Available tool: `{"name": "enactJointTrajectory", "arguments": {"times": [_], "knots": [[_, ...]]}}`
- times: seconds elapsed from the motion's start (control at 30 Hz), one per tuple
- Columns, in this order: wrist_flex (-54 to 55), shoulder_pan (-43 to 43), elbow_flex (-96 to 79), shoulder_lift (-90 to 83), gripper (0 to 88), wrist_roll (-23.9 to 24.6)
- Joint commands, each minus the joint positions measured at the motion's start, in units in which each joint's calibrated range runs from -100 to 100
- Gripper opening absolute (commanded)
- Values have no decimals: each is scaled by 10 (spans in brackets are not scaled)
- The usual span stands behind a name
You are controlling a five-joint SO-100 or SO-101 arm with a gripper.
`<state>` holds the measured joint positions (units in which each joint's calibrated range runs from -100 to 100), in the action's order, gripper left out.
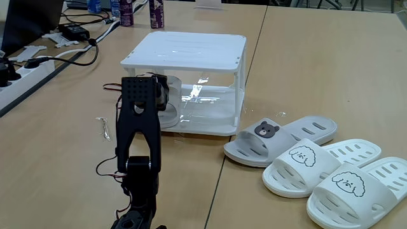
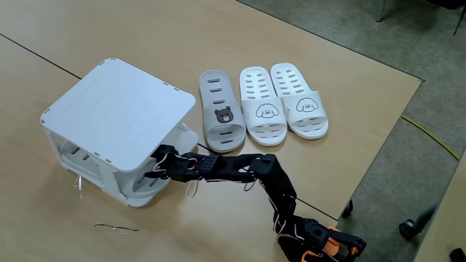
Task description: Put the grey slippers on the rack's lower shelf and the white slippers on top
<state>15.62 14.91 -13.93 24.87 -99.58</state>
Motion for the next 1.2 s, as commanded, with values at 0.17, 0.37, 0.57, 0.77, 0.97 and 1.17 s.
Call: {"name": "enactJointTrajectory", "arguments": {"times": [0.17,0.37,0.57,0.77,0.97,1.17], "knots": [[83,-5,-320,-331,324,-4],[278,0,-610,-576,51,-4],[413,40,-826,-682,8,-4],[441,60,-848,-536,8,-4],[545,7,-848,-289,8,-4],[651,-198,-841,-171,14,-4]]}}
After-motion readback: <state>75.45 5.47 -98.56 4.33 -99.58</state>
